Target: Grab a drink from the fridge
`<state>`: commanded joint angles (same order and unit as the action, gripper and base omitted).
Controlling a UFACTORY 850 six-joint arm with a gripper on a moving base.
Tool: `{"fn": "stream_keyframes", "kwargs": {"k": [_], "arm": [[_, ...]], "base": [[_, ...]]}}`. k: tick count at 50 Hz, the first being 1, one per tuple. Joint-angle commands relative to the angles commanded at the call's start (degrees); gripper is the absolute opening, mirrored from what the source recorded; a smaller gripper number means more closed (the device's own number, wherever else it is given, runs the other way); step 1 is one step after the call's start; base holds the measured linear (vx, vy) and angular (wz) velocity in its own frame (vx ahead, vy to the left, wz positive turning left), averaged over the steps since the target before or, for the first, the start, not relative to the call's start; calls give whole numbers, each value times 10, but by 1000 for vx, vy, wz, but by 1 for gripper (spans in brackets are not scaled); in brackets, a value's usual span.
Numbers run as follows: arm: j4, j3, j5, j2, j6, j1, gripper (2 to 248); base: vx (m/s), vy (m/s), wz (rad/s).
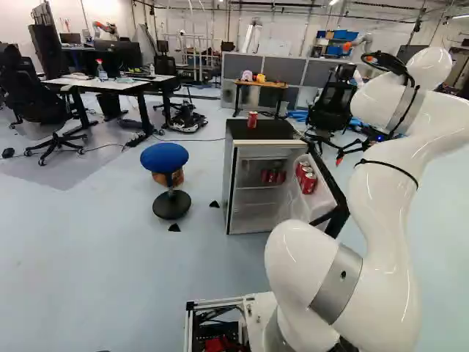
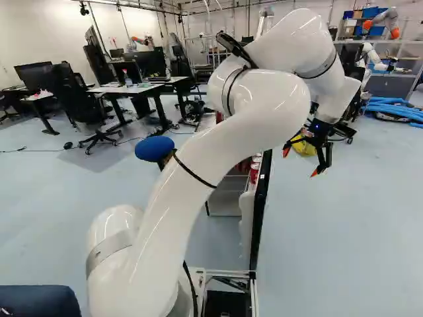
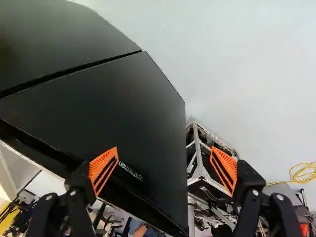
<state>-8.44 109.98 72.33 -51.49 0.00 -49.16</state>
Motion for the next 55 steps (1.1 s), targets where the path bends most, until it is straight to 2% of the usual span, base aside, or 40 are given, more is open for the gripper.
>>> {"fn": "stream_keyframes", "kwargs": {"k": [14,38,55], "arm": [[21,-54,0,29,0,3,247],[96,-145,-2,76,0,12,247],[148,-202,-40,106,0,26,247]], "base": [[0,0,0],[0,0,0],[0,0,0]]}}
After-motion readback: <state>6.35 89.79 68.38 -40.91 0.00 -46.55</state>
